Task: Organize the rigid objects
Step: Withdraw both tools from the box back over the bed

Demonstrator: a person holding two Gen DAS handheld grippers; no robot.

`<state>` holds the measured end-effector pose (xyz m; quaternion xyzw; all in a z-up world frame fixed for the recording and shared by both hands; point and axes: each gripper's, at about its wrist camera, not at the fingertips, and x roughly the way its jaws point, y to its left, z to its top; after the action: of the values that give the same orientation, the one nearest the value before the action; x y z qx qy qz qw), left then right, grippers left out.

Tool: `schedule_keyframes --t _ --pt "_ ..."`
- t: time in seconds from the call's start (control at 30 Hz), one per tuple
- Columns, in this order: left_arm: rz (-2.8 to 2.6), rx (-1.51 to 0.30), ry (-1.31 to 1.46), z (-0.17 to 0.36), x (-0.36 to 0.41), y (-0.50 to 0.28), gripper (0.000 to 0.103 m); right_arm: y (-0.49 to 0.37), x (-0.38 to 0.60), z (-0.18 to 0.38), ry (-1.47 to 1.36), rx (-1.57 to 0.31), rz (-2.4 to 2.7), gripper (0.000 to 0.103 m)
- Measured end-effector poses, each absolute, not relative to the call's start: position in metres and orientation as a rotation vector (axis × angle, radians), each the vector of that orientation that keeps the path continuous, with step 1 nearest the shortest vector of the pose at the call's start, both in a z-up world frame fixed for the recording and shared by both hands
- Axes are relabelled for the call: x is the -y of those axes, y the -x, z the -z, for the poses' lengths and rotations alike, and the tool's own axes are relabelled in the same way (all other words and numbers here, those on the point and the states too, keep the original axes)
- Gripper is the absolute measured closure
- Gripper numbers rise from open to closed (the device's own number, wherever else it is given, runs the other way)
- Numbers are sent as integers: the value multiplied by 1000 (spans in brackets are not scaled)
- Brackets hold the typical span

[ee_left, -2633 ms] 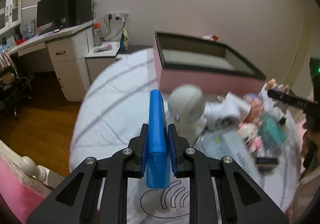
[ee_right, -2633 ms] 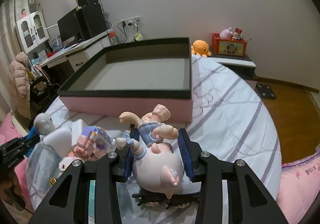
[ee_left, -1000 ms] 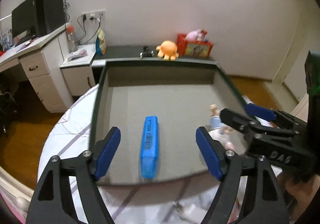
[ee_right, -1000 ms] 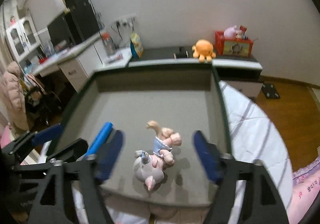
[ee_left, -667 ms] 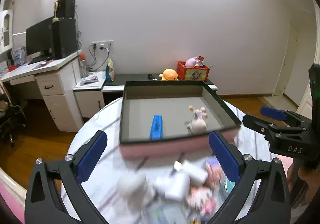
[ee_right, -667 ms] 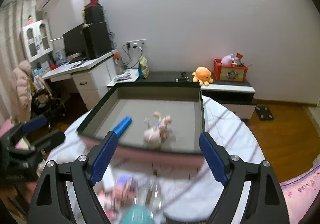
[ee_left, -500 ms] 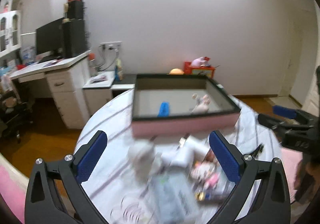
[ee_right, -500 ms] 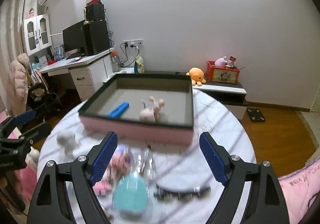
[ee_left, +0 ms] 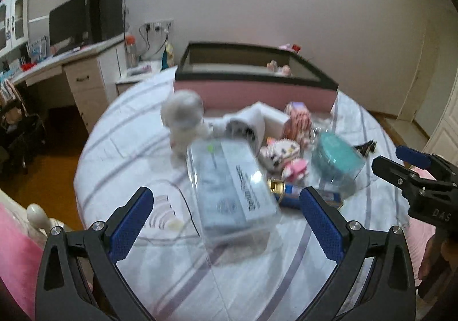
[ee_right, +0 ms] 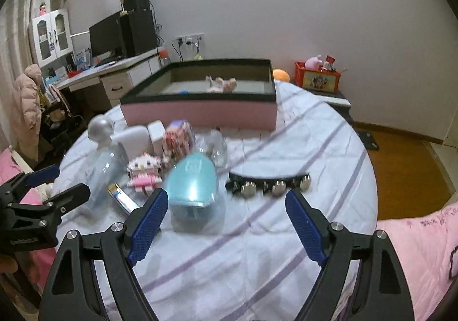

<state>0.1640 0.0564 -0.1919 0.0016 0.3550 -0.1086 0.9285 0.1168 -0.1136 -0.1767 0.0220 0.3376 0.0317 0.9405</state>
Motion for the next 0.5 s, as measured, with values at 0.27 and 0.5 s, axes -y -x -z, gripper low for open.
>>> schedule_keyframes --t 0.27,0.5 --pt "195 -748 17 203 -57 -170 0 -118 115 185 -65 -706 -70 18" --pt "176 -777 19 212 -59 -178 0 -122 112 192 -73 -726 -75 18"
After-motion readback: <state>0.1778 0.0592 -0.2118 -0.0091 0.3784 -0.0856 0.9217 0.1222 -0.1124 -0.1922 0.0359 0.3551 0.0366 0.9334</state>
